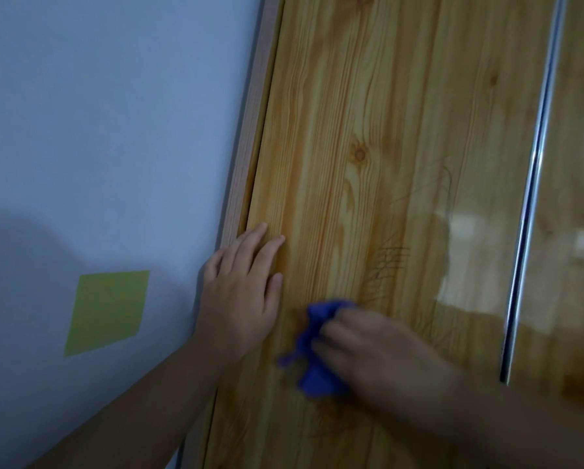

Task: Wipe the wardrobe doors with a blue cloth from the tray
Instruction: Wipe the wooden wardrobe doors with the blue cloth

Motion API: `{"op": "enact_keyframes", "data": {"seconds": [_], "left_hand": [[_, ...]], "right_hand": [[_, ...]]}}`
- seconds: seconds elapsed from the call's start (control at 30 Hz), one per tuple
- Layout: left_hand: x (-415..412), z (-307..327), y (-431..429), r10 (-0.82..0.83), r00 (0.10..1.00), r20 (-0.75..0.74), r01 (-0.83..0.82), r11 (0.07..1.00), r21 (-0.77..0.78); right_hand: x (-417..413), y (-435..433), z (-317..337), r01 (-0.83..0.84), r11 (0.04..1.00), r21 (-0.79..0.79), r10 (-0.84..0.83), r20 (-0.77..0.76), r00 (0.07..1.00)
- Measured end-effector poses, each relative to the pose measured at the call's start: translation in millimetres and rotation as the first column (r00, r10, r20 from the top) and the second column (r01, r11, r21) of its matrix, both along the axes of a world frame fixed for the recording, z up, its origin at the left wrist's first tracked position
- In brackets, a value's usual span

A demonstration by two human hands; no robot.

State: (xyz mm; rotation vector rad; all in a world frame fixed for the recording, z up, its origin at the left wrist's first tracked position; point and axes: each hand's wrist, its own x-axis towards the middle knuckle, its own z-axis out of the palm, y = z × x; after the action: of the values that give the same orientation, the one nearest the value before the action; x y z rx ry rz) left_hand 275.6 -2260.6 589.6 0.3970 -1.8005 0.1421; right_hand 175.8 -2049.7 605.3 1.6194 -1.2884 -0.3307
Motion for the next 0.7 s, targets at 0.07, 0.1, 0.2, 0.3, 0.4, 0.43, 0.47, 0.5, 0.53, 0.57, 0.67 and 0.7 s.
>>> {"op": "enact_keyframes", "data": {"seconds": [0.07, 0.1, 0.2, 0.3, 0.4, 0.43, 0.47, 0.5, 0.53, 0.57, 0.67, 0.7], "left_hand": [[0, 0, -2, -0.002, 1.000, 0.000, 0.002, 1.000, -0.008], [0, 0, -2, -0.004, 1.000, -0.004, 0.004, 1.000, -0.011], [-3, -2, -1, 0.011, 1.000, -0.026, -0.012, 1.000, -0.025], [-6, -4, 0, 0.015, 0.998, -0.059, -0.017, 0.999, -0.036], [-7, -4, 3, 0.011, 0.998, -0.062, -0.013, 1.000, -0.023], [-7, -3, 3, 0.009, 0.999, -0.054, -0.010, 1.000, -0.016], [-7, -3, 4, 0.007, 0.999, -0.045, -0.008, 1.000, -0.010], [-7, -2, 4, 0.008, 0.999, -0.044, -0.008, 1.000, -0.006], [-6, -2, 4, 0.011, 0.999, -0.049, -0.011, 1.000, -0.007], [-5, -2, 5, 0.014, 0.998, -0.054, -0.015, 1.000, -0.011], [-5, 0, 9, 0.007, 0.998, -0.058, -0.007, 1.000, -0.004], [-5, 1, 10, 0.003, 0.999, -0.054, -0.003, 1.000, 0.004]], "right_hand": [[-5, 12, 65, 0.040, 0.990, -0.137, -0.038, 0.020, 0.999], [-7, 19, 97, 0.051, 0.967, -0.249, -0.043, 0.038, 0.998], [-9, 38, 163, 0.098, 0.852, -0.514, -0.047, 0.111, 0.993], [-10, 37, 174, 0.123, 0.791, -0.599, -0.026, 0.168, 0.985], [1, 28, 136, 0.153, 0.820, -0.551, -0.061, 0.182, 0.981], [4, 24, 113, 0.142, 0.865, -0.482, -0.073, 0.160, 0.984], [4, 20, 85, 0.144, 0.912, -0.385, -0.095, 0.145, 0.985], [6, 17, 54, 0.151, 0.945, -0.289, -0.115, 0.138, 0.984], [7, 15, 24, 0.141, 0.966, -0.217, -0.113, 0.134, 0.984], [5, 14, -5, 0.108, 0.982, -0.156, -0.088, 0.129, 0.988], [-6, 16, -57, 0.005, 0.999, -0.048, -0.002, 0.053, 0.999], [-9, 18, -59, -0.010, 0.999, -0.038, 0.010, 0.018, 1.000]]}}
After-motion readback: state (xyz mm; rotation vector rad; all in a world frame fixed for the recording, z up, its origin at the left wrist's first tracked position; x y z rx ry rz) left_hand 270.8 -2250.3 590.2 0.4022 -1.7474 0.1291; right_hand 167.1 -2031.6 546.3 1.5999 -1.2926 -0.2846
